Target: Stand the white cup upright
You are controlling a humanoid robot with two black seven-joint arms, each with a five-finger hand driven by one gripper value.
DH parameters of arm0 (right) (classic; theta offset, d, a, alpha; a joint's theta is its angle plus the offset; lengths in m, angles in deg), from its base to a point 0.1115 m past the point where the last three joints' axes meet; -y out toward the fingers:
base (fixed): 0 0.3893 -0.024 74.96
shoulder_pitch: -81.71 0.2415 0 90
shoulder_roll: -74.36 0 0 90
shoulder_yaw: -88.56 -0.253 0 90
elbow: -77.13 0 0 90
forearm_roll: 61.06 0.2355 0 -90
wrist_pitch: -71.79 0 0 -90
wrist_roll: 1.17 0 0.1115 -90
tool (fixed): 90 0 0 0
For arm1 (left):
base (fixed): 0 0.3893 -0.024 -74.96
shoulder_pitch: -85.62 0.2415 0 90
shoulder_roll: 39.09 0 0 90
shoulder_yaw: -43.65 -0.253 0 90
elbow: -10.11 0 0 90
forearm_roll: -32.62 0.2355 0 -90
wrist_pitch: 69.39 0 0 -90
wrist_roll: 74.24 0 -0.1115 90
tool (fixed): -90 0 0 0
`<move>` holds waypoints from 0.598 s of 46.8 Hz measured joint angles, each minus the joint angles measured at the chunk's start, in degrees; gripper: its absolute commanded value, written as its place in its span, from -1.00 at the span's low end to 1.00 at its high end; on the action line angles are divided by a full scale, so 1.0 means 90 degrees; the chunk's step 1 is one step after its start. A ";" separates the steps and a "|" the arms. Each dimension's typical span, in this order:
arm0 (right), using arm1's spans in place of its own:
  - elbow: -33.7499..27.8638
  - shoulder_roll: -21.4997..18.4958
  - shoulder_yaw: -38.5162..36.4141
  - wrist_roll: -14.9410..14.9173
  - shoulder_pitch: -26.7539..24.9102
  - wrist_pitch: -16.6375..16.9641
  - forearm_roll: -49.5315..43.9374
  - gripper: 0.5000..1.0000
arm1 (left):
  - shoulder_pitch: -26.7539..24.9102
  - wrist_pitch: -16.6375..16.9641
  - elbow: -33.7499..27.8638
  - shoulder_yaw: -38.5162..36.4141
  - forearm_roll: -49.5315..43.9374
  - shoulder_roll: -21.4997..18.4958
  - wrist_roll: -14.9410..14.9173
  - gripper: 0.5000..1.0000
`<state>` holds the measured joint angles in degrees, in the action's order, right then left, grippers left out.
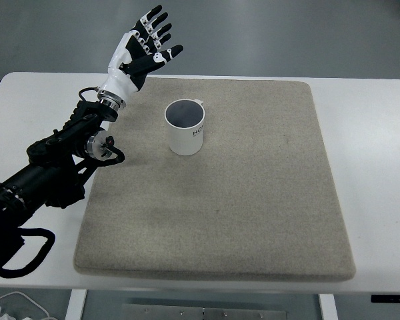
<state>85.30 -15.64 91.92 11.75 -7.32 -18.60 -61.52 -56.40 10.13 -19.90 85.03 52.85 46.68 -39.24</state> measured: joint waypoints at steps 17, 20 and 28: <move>0.0000 0.0000 -0.0008 0.0000 0.0000 0.0003 -0.0001 0.72 | -0.0088 0.0699 0.0054 0.0040 -0.1371 0.0009 -0.0625 0.93; 0.0000 0.0000 -0.0005 0.0000 0.0000 0.0003 -0.0001 0.72 | -0.0153 0.0720 0.0202 0.0062 -0.1900 0.0026 -0.0910 0.93; 0.0000 0.0000 0.0006 0.0000 0.0002 0.0003 -0.0008 0.72 | -0.0249 0.0632 0.0460 0.0077 -0.2629 0.0099 -0.1771 0.95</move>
<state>85.30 -15.64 91.98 11.75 -7.31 -18.57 -61.59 -58.64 15.82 -15.76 85.72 29.19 47.57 -55.17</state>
